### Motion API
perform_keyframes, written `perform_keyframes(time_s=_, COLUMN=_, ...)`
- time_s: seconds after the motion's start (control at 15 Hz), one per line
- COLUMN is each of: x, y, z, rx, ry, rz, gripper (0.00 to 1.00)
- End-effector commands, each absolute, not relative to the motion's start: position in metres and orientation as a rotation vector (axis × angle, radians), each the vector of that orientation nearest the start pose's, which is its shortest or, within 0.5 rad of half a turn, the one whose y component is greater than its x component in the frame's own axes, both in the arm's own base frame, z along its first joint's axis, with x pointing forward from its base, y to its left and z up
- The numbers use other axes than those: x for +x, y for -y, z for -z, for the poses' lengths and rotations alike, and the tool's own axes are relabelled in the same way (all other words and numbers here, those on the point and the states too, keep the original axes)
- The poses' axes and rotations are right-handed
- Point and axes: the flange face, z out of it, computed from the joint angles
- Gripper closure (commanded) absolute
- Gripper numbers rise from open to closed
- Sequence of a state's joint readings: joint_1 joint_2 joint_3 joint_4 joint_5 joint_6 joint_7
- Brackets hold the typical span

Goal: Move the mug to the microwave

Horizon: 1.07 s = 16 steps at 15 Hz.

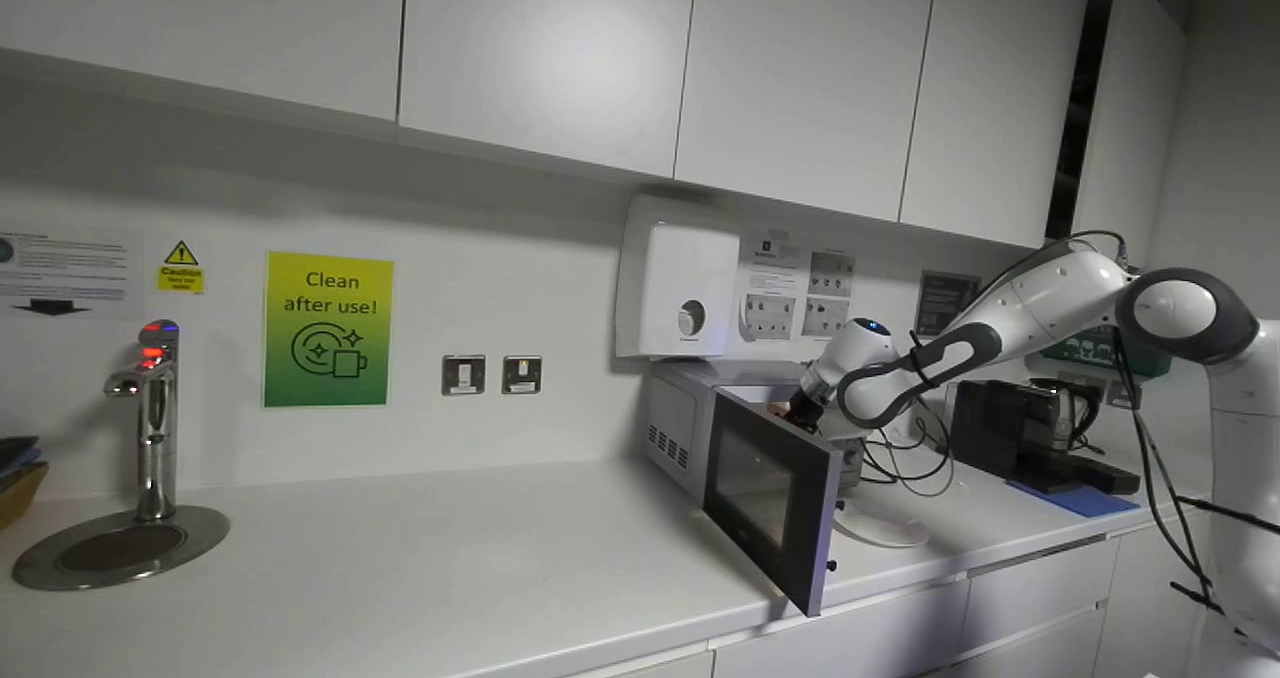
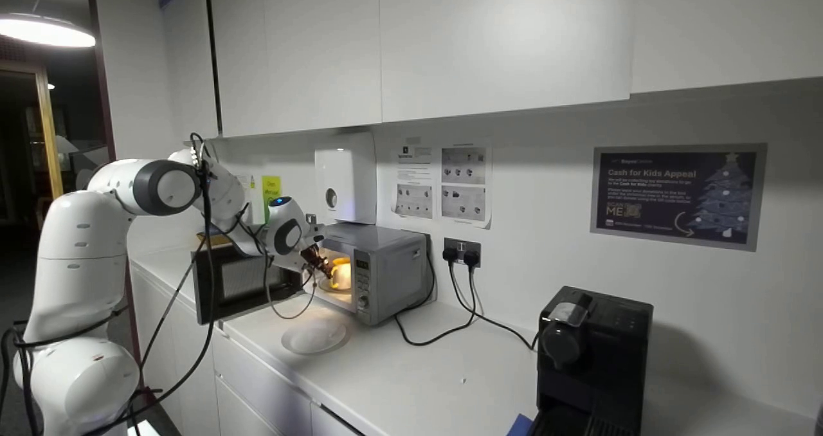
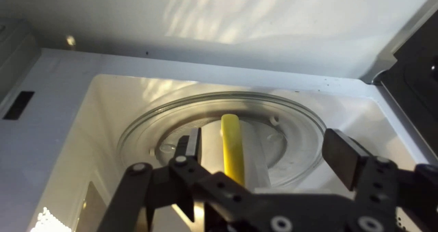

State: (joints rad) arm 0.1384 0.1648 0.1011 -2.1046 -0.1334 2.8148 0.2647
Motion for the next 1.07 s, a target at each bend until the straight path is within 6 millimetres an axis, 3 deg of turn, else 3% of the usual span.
perform_keyframes(time_s=0.0, x=0.565, y=-0.140, z=-0.416, rx=-2.959, ry=0.100, rz=0.790, gripper=0.33)
perform_keyframes(time_s=0.2, x=0.562, y=-0.135, z=-0.421, rx=-2.957, ry=0.095, rz=0.805, gripper=0.44)
perform_keyframes(time_s=0.73, x=0.580, y=-0.114, z=-0.408, rx=-2.968, ry=0.067, rz=0.820, gripper=1.00)
perform_keyframes(time_s=1.0, x=0.589, y=-0.103, z=-0.396, rx=-2.977, ry=0.047, rz=0.821, gripper=1.00)
